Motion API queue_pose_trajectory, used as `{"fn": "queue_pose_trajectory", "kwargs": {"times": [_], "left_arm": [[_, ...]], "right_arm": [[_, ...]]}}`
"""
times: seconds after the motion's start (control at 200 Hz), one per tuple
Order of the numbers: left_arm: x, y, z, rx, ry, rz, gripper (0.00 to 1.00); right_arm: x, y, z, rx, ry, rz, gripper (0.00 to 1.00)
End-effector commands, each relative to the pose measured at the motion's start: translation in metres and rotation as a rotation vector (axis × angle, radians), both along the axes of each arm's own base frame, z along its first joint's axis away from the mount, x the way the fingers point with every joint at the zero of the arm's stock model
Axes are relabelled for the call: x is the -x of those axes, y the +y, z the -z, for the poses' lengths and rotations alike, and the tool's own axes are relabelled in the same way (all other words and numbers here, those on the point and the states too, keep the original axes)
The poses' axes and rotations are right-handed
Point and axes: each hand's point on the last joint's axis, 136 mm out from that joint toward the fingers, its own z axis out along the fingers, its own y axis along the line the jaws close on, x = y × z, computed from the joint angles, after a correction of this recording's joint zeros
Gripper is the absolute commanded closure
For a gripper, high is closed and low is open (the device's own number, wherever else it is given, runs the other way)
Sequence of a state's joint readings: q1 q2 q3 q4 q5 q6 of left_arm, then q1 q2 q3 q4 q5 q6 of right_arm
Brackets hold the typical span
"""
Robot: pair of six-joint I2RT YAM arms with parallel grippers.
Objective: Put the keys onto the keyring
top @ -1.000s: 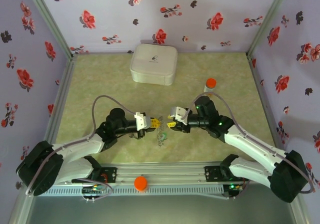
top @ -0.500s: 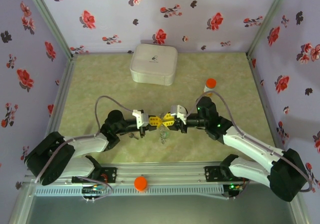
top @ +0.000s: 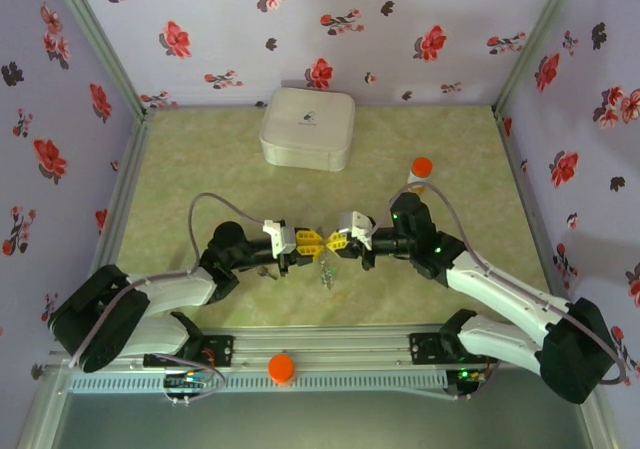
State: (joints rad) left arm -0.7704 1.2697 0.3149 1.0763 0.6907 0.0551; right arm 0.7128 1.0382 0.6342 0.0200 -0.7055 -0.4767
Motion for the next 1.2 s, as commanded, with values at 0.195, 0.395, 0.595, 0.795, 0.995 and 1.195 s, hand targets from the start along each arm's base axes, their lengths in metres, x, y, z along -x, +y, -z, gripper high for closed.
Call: {"fn": "queue_pose_trajectory", "kwargs": {"times": [0.195,0.395,0.595,0.795,0.995,1.195], "left_arm": [[0.0,0.003,0.017,-0.159,-0.035,-0.013,0.84],[0.0,0.003,0.014,-0.159,-0.045,-0.018,0.84],[0.001,0.003,0.01,-0.146,-0.073,-0.011,0.94],[0.0,0.007,0.001,-0.12,-0.165,-0.041,1.0],[-0.007,0.009,-0.01,-0.112,-0.344,-0.14,1.0],[-0.016,0.006,-0.006,-0.214,-0.583,-0.262,1.0]], "right_arm": [[0.014,0.002,0.0,0.209,-0.114,-0.08,1.0],[0.018,0.01,-0.002,0.242,-0.125,-0.117,1.0],[0.02,0.013,0.004,0.303,-0.134,-0.15,1.0],[0.001,0.008,-0.023,0.06,-0.198,-0.009,0.53],[-0.025,-0.022,-0.025,-0.028,-0.266,0.187,0.49],[-0.035,-0.03,-0.009,0.004,-0.229,0.28,0.51]]}}
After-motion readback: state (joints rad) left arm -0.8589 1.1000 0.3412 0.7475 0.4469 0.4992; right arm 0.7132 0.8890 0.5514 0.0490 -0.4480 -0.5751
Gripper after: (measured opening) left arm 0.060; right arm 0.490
